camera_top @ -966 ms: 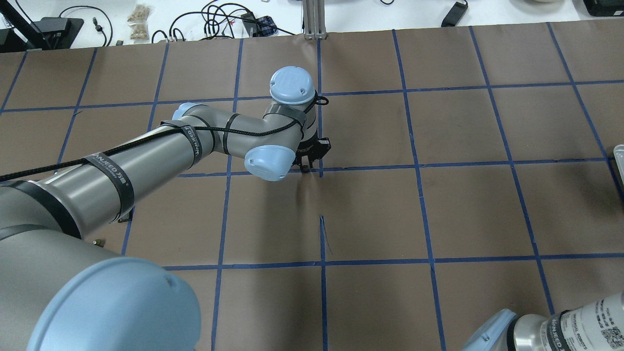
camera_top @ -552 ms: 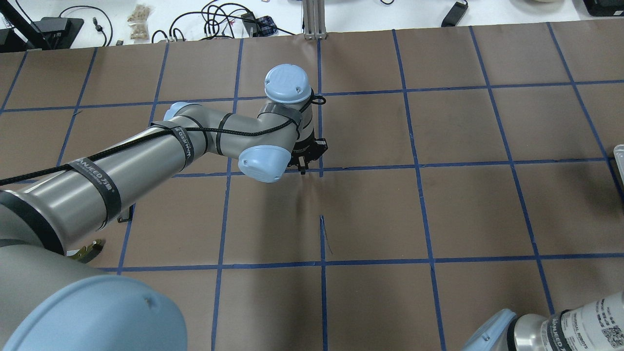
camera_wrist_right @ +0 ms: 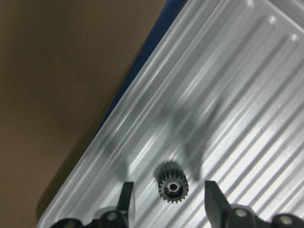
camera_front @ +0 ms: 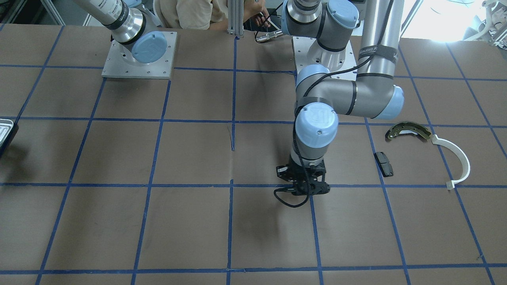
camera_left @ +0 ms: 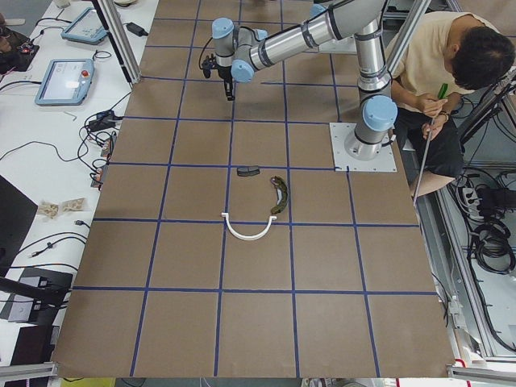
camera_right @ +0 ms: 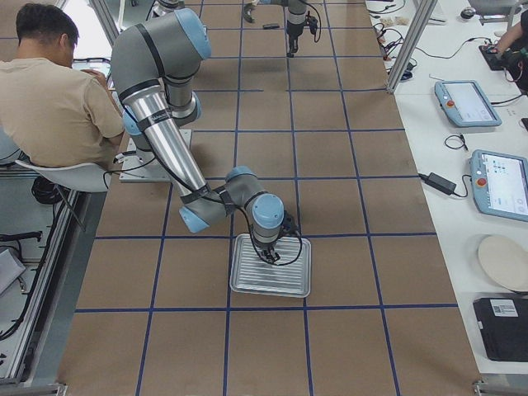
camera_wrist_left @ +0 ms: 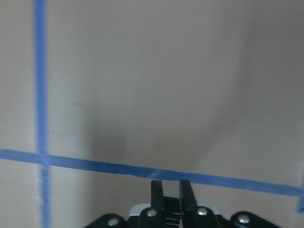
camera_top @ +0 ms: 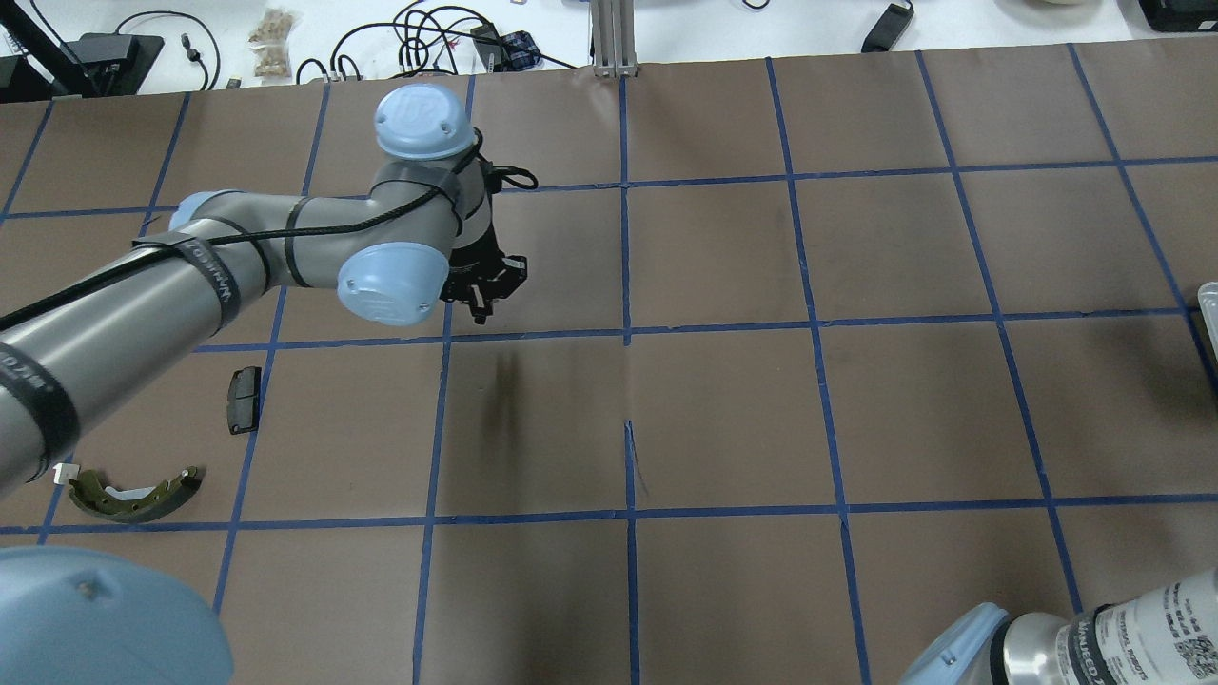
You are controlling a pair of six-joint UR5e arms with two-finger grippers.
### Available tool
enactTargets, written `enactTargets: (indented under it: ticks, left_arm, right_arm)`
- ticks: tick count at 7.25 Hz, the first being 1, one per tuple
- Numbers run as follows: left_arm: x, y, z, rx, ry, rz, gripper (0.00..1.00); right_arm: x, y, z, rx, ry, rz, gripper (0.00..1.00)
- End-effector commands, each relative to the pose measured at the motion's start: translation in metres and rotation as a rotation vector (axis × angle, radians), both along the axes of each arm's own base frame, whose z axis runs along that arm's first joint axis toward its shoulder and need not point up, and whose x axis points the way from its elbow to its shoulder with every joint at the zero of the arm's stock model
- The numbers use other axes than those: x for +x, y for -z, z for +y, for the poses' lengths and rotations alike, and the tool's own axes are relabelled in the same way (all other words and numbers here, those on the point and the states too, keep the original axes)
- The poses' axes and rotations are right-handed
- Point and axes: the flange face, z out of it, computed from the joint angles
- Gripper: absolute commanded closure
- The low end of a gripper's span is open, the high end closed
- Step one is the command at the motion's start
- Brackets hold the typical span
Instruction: Place bearing gear from tray to pile
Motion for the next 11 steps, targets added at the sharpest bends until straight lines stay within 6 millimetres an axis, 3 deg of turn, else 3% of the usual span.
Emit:
enactTargets:
  ticks: [1, 4, 5, 6, 8, 9, 10, 11]
  left_arm:
    - [0.130, 0.006, 0.011, 0.005, 0.131, -0.012, 1.00]
    - [0.321, 0.024, 0.031, -0.013, 0.316, -0.055, 1.00]
    - [0.372, 0.023, 0.043, -0.019, 0.349, -0.067, 1.00]
    - [0.403, 0.026, 0.053, -0.007, 0.372, -0.062, 1.00]
    - [0.409, 0.046, 0.058, -0.014, 0.362, 0.004, 1.00]
    - [0.407, 0.049, 0.057, -0.014, 0.361, 0.018, 0.37]
    - [0.406, 0.048, 0.056, -0.029, 0.353, 0.035, 0.13]
    - [0.393, 0.037, 0.055, -0.031, 0.343, 0.039, 0.12]
  right_arm:
    - [0.000, 0.006, 0.000, 0.007, 0.000, -0.009, 0.69]
    - [-0.001, 0.011, -0.001, 0.010, -0.001, -0.012, 0.76]
    - [-0.001, 0.008, 0.000, 0.013, -0.001, -0.007, 0.85]
    - [-0.005, -0.003, 0.002, 0.046, 0.009, 0.028, 0.88]
    - [0.019, -0.067, 0.002, 0.019, 0.024, 0.066, 0.88]
    - [0.045, -0.095, -0.001, 0.019, 0.048, 0.057, 0.88]
    - [0.093, -0.124, -0.010, 0.047, 0.112, 0.026, 0.88]
    - [0.164, -0.158, -0.022, 0.072, 0.184, 0.014, 0.88]
